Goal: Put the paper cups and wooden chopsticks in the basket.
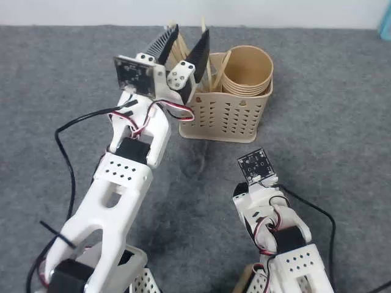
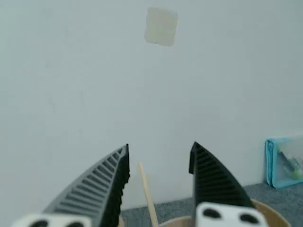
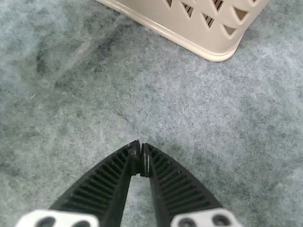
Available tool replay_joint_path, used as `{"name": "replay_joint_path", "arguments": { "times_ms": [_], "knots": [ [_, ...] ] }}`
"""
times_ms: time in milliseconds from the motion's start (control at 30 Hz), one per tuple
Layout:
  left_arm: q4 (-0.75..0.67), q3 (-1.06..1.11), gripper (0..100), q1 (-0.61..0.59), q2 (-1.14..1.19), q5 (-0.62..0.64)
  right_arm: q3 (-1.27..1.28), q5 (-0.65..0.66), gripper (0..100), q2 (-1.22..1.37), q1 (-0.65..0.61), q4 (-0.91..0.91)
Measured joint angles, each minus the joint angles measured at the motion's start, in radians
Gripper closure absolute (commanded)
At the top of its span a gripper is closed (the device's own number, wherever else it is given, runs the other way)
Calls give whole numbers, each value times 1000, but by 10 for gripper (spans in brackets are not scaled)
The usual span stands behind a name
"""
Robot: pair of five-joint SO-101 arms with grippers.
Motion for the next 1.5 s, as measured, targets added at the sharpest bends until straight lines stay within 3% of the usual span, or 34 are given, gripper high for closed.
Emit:
{"name": "replay_joint_path", "arguments": {
  "times_ms": [200,400,500,700,867,900,1167,1333,1500],
  "knots": [
    [17,0,793,-2,-138,0,0,0,991,0,0,0],
    [192,0,794,-66,-377,0,0,0,991,0,14,0],
    [308,0,794,-94,-505,0,0,-5,991,0,89,-40],
    [526,80,796,-149,-733,44,-41,-190,991,0,307,-55],
    [569,250,949,-201,-914,55,-180,-229,991,-2,439,51],
    [569,293,994,-210,-948,55,-195,-229,991,-12,443,72],
    [569,605,989,-293,-1220,58,-207,-153,991,-331,456,308],
    [585,773,989,-339,-1341,63,-204,-149,991,-322,456,371],
    [710,872,989,-334,-1341,61,-127,-149,991,-324,404,416]
  ]
}}
